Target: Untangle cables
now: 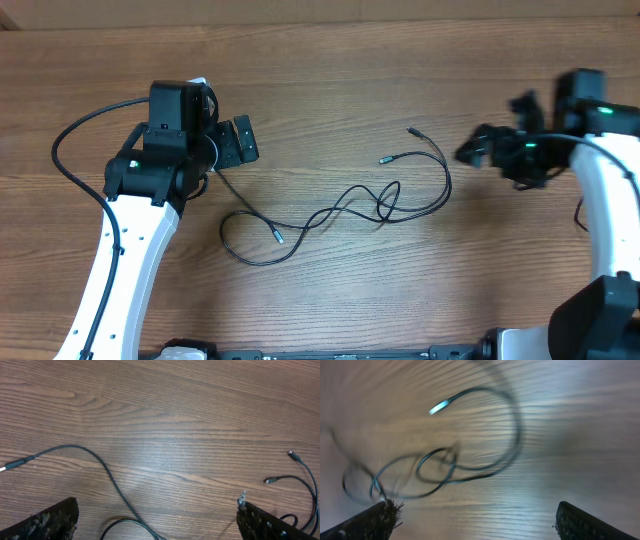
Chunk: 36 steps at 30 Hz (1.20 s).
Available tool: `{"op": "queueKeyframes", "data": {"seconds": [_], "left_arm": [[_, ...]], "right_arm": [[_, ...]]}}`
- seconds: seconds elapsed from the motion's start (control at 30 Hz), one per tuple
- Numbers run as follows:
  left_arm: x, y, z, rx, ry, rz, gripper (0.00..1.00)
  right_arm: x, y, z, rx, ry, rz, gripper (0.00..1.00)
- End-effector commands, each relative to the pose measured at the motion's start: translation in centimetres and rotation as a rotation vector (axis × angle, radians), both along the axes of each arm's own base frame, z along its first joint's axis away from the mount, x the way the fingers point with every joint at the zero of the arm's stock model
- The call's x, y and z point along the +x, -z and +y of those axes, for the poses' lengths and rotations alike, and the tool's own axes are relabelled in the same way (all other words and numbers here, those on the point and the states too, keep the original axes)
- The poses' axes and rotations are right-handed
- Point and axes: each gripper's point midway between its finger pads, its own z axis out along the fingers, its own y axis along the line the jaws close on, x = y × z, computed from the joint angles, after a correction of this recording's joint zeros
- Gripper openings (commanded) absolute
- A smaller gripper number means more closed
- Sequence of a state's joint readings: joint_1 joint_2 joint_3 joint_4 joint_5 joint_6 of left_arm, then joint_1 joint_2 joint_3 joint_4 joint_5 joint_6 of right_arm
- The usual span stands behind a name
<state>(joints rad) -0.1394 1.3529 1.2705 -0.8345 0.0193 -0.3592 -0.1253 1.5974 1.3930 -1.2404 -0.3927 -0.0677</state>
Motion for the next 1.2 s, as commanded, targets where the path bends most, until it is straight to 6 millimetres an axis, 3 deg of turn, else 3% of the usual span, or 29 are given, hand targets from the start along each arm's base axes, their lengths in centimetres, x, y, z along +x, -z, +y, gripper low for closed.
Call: {"op": "queueKeyframes", "data": {"seconds": [0.0, 0.1, 0.2, 0.27, 0.47, 0.8, 0.97, 1.1, 1.17], "left_arm": [[0.2, -0.4, -0.1, 0.000, 0.012, -0.011, 1.00], [0.1, -0.4, -0.1, 0.000, 0.012, -0.011, 1.00], [0.1, -0.4, -0.1, 0.000, 0.012, -0.011, 1.00], [0.1, -0.4, -0.1, 0.000, 0.012, -0.011, 1.00], [0.1, -0.4, -0.1, 0.000, 0.012, -0.011, 1.00], [0.1, -0.4, -0.1, 0.000, 0.012, -0.011, 1.00], [0.1, -0.4, -0.1, 0.000, 0.012, -0.011, 1.00], [0.2, -0.4, -0.1, 0.000, 0.012, -0.011, 1.00], [0.2, -0.4, -0.1, 0.000, 0.012, -0.011, 0.99]], "right_arm": [[-0.3, -0.4, 3.9, -0.034, -0.274, -0.100, 1.00], [-0.3, -0.2, 6.7, -0.058, -0.466, -0.183, 0.90], [-0.7, 0.5, 8.5, -0.075, -0.620, -0.235, 0.93], [-1.2, 1.1, 9.6, -0.087, -0.734, -0.267, 1.00], [-1.9, 2.9, 11.9, -0.072, -0.947, -0.377, 1.00], [-1.7, 5.4, 17.4, 0.002, -1.121, -0.640, 1.00], [-1.4, 6.1, 17.8, 0.000, -1.123, -0.693, 0.97], [-1.8, 5.4, 19.3, 0.108, -1.139, -0.749, 0.95], [-1.7, 6.8, 19.3, 0.111, -1.139, -0.717, 0.98]]}}
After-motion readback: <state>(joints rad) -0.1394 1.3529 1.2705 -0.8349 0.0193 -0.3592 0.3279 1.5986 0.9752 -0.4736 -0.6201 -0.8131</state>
